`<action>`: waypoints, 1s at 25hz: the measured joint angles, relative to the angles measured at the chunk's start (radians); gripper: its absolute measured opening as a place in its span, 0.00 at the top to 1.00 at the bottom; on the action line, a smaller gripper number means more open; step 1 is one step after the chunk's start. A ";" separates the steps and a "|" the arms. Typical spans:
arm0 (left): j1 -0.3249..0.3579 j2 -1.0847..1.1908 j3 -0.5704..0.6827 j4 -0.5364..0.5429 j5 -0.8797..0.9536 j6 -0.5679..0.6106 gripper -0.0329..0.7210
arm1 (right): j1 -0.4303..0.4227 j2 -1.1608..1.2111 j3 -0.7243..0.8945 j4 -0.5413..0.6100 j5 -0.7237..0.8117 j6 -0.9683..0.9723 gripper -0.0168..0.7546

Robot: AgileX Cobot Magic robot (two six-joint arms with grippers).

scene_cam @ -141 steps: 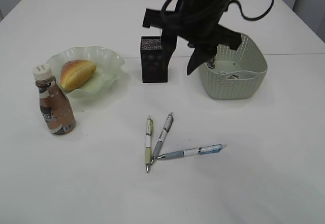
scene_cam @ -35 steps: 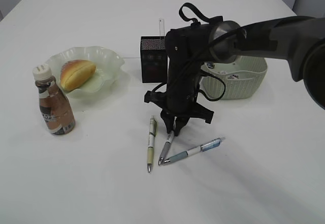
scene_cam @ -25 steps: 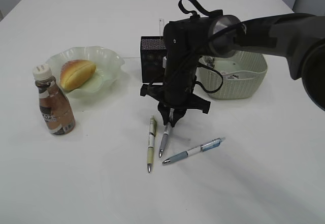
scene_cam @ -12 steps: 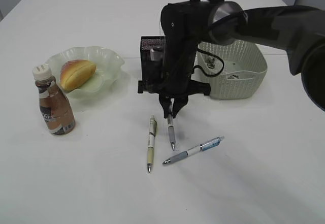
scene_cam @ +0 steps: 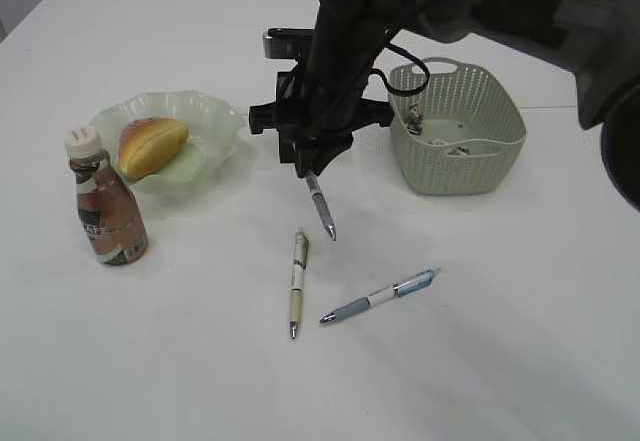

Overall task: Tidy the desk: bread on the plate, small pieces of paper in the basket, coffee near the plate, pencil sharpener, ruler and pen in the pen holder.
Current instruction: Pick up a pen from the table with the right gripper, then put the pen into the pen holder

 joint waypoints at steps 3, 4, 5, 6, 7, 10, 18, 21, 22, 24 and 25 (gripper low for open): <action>0.000 0.000 0.000 0.000 0.000 0.000 0.40 | 0.000 -0.008 0.000 0.002 0.002 -0.082 0.84; 0.000 0.000 0.000 0.000 0.000 0.000 0.40 | 0.000 -0.013 0.000 0.002 0.002 -0.107 0.84; 0.000 0.000 0.000 0.000 0.000 0.000 0.40 | 0.000 -0.021 0.000 0.002 0.002 -0.123 0.84; 0.000 0.000 0.000 0.000 0.000 0.000 0.40 | 0.000 -0.029 0.000 -0.002 0.002 -0.139 0.84; 0.000 0.000 0.000 0.000 0.000 0.000 0.40 | 0.000 -0.039 0.000 -0.011 0.003 -0.147 0.84; 0.000 0.000 0.000 0.000 0.000 0.000 0.40 | 0.000 -0.073 0.000 -0.046 0.007 -0.157 0.84; 0.000 0.000 0.000 0.000 0.000 0.000 0.40 | -0.004 -0.185 0.000 -0.136 0.014 -0.162 0.85; 0.000 0.000 0.000 0.000 0.000 0.000 0.40 | -0.004 -0.234 0.000 -0.162 0.020 -0.167 0.85; 0.000 0.000 0.000 0.000 0.000 0.000 0.40 | -0.004 -0.248 0.000 -0.174 0.018 -0.170 0.85; 0.000 0.000 0.000 0.000 0.000 0.000 0.40 | -0.004 -0.281 0.000 -0.199 -0.011 -0.172 0.85; 0.000 0.000 0.000 0.000 0.000 0.000 0.40 | -0.004 -0.292 0.000 -0.209 -0.028 -0.173 0.85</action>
